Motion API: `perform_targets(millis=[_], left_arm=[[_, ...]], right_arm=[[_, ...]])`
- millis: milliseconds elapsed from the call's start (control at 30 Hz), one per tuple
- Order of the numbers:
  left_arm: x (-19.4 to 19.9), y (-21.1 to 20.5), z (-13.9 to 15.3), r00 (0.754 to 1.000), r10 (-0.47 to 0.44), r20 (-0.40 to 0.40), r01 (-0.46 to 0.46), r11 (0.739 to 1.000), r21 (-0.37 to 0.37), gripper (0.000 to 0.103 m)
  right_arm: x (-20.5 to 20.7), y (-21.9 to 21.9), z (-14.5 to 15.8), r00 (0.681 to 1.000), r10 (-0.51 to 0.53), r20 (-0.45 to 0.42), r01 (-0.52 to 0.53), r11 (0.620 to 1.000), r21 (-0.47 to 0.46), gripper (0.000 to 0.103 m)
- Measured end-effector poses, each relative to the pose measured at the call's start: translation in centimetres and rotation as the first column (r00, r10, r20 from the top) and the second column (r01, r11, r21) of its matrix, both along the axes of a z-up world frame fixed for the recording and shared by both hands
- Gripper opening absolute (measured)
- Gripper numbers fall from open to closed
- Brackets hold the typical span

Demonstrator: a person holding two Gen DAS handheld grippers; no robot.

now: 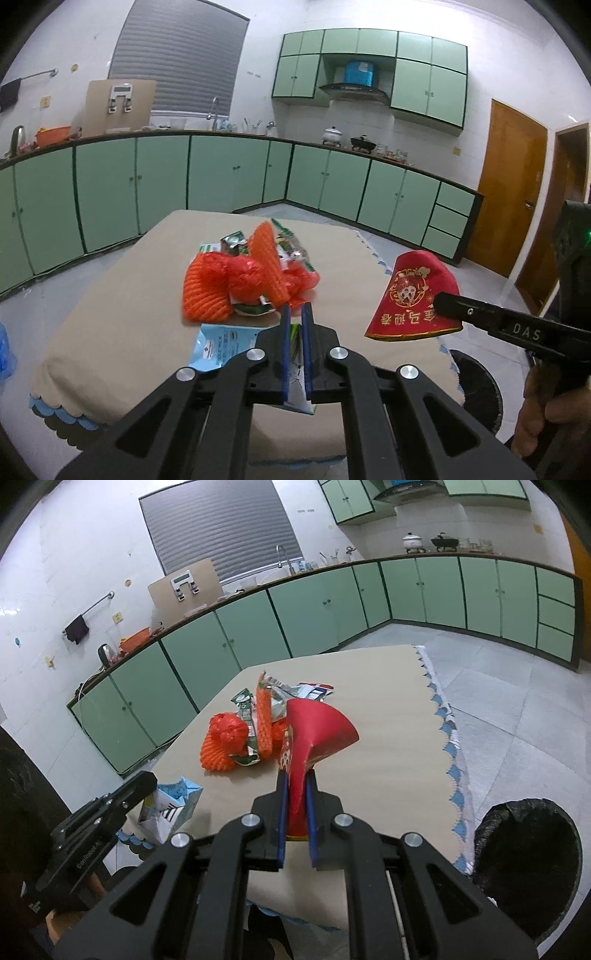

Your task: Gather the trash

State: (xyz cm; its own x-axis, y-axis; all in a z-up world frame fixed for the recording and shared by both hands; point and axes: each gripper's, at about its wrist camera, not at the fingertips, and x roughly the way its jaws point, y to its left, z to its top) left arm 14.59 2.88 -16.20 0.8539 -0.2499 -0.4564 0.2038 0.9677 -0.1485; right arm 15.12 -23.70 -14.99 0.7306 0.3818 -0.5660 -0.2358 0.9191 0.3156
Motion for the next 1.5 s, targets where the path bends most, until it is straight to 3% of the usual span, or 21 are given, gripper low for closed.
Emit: perform_targets(millis=[500,833,967,1100,1133,1233,1367,1400,1500], left_arm=[[5.5,-9.2,2.5,0.981,-0.192,0.04,0.191,0.981,0.018,0.002],[7.5,-19.1,4.7,0.932,-0.354,0.072,0.355,0.935,0.005,0.0],[7.5,-19.6,3.5,0.931,-0.362,0.04,0.362,0.932,-0.004,0.0],[6.6,-17.6,1.8,0.943,-0.332,0.006,0.332,0.943,-0.004,0.0],[6.4,-16.8,0.7,0.949,-0.316,-0.013,0.316,0.949,0.002,0.002],[5.9,-15.5,-1.7,0.958,-0.281,-0.059,0.282,0.959,0.02,0.022],[4.6,-15.0,-3.4,0.964,-0.262,-0.048,0.264,0.964,0.036,0.064],[4.1,-15.2,-3.9,0.967,-0.255,-0.029,0.256,0.965,0.064,0.07],[3.9,-15.0,-5.1,0.971,-0.237,-0.024,0.238,0.964,0.114,0.074]], right_arm=[[-0.4,-8.2,0.8,0.987,-0.161,0.023,0.161,0.987,0.009,0.008],[-3.0,-18.0,-0.9,0.937,-0.349,-0.014,0.349,0.937,-0.034,0.008],[-4.4,-20.8,-2.6,0.914,-0.404,-0.042,0.404,0.915,-0.019,0.008],[-5.3,-21.8,-4.3,0.906,-0.418,-0.061,0.418,0.908,-0.024,0.008],[-5.4,-21.7,-4.5,0.906,-0.419,-0.066,0.418,0.908,-0.025,0.008],[-5.1,-21.8,-5.8,0.904,-0.418,-0.09,0.418,0.908,-0.02,0.008],[-5.0,-21.9,-6.7,0.904,-0.416,-0.103,0.416,0.909,-0.021,0.008],[-5.0,-22.0,-6.8,0.903,-0.418,-0.105,0.418,0.908,-0.021,0.008],[-5.1,-22.8,-7.5,0.894,-0.431,-0.118,0.432,0.902,-0.019,0.008]])
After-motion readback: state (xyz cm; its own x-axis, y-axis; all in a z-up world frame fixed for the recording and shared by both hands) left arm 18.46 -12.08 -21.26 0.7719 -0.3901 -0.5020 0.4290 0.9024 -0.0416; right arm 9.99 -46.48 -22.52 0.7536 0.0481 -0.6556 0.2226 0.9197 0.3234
